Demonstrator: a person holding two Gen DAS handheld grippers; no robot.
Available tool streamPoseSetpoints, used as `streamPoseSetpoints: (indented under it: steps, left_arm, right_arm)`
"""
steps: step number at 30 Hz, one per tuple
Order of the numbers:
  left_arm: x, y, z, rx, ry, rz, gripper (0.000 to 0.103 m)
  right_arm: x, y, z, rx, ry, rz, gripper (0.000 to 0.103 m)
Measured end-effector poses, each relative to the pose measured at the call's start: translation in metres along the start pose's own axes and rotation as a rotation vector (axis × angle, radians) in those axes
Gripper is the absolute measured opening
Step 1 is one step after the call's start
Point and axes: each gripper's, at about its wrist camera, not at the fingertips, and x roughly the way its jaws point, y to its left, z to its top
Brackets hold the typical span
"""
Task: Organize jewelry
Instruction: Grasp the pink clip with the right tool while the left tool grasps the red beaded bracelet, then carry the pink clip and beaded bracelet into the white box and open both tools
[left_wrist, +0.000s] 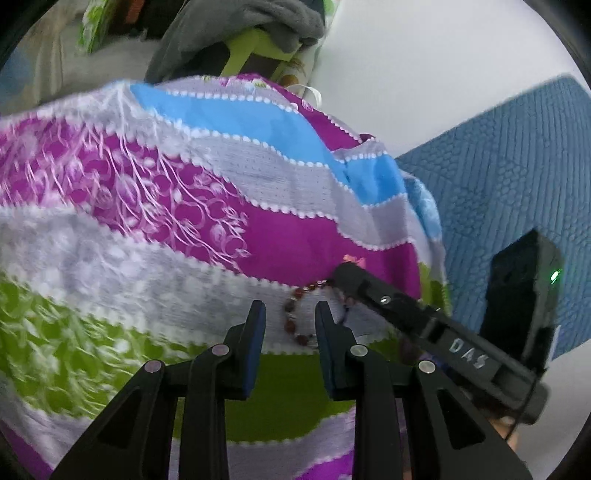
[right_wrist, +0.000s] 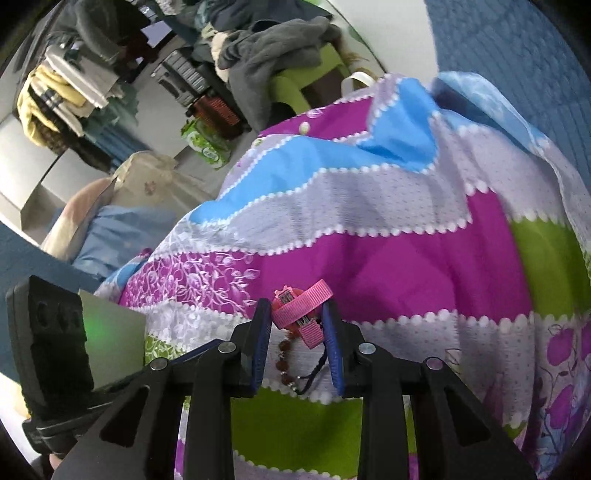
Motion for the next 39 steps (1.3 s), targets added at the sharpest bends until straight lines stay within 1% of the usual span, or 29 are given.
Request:
streamPoseSetpoints:
  steps: [3,4,5,7,11,12,18,19,20,22,23,25,29,32,36,39]
  left_arm:
    - [0.005,0.009,0.0,-0.095,0.016,-0.041,0.026]
    - [0.005,0.009,0.0,-0.103,0.013,-0.051,0.026]
    - [0.006,0.006,0.001,-0.084,0.011,-0.034,0.026]
    - [0.01,-0.003,0.002,-0.017,0.019,0.028,0.026]
    - [0.021,-0.015,0.002,0.057,0.043,0.037,0.026]
    - [0.025,-0.021,0.002,0.089,0.047,0.039,0.026]
    - [0.048,-0.037,0.0,0.206,0.077,0.083,0.026]
    - [0.051,-0.04,-0.001,0.229,0.081,0.098,0.023]
    - [0.053,-0.042,-0.002,0.246,0.081,0.103,0.015]
    - [0.059,-0.047,-0.004,0.278,0.093,0.113,0.01]
    - [0.062,-0.051,-0.005,0.304,0.092,0.131,0.006]
    - [0.067,-0.057,-0.008,0.331,0.099,0.142,0.005]
    - [0.073,-0.067,-0.011,0.378,0.089,0.18,0.004]
    - [0.074,-0.069,-0.012,0.377,0.087,0.188,0.004]
    - [0.055,-0.058,-0.018,0.362,0.077,0.205,0.004]
    - [0.045,-0.053,-0.02,0.358,0.072,0.219,0.004]
  right_arm:
    - [0.0,-0.002,0.0,0.007,0.001,-0.004,0.025]
    - [-0.002,-0.003,0.0,0.007,-0.004,-0.006,0.025]
    - [-0.003,-0.004,0.0,0.008,-0.01,-0.008,0.025]
    - [-0.008,-0.006,0.001,0.01,-0.026,-0.014,0.025]
    - [-0.013,-0.01,0.002,0.015,-0.045,-0.026,0.025]
    - [-0.013,-0.011,0.002,0.019,-0.042,-0.026,0.025]
    - [-0.013,-0.02,0.002,0.051,-0.041,-0.026,0.025]
    - [-0.013,-0.022,0.002,0.057,-0.04,-0.025,0.025]
    - [-0.013,-0.023,0.002,0.06,-0.039,-0.025,0.025]
    - [-0.014,-0.025,0.002,0.06,-0.038,-0.025,0.025]
    - [-0.014,-0.025,0.002,0.06,-0.037,-0.026,0.025]
    - [-0.014,-0.025,0.002,0.061,-0.036,-0.027,0.025]
    - [-0.016,-0.026,0.002,0.058,-0.044,-0.016,0.025]
    - [-0.022,-0.022,0.003,0.047,-0.066,0.016,0.025]
    - [-0.031,-0.016,0.003,0.03,-0.093,0.048,0.025]
    - [-0.038,-0.01,0.003,0.024,-0.123,0.096,0.025]
